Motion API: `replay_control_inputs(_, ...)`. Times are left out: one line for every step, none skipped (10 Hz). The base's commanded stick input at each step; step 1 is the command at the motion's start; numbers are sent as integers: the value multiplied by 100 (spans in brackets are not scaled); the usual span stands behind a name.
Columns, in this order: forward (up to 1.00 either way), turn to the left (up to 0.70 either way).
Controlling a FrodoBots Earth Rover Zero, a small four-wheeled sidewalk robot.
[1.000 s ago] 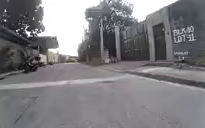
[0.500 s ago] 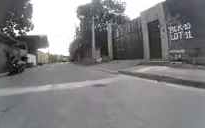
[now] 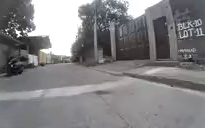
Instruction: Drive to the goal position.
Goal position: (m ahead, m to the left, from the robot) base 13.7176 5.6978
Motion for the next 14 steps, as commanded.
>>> replay_control_inputs(100, 1)
replay_control_inputs(100, 1)
replay_control_inputs(100, 1)
replay_control_inputs(100, 1)
replay_control_inputs(100, 1)
replay_control_inputs(100, 1)
replay_control_inputs(100, 1)
replay_control_inputs(100, 1)
replay_control_inputs(100, 1)
replay_control_inputs(100, 1)
replay_control_inputs(100, 1)
replay_control_inputs(100, 1)
replay_control_inputs(100, 1)
replay_control_inputs(100, 1)
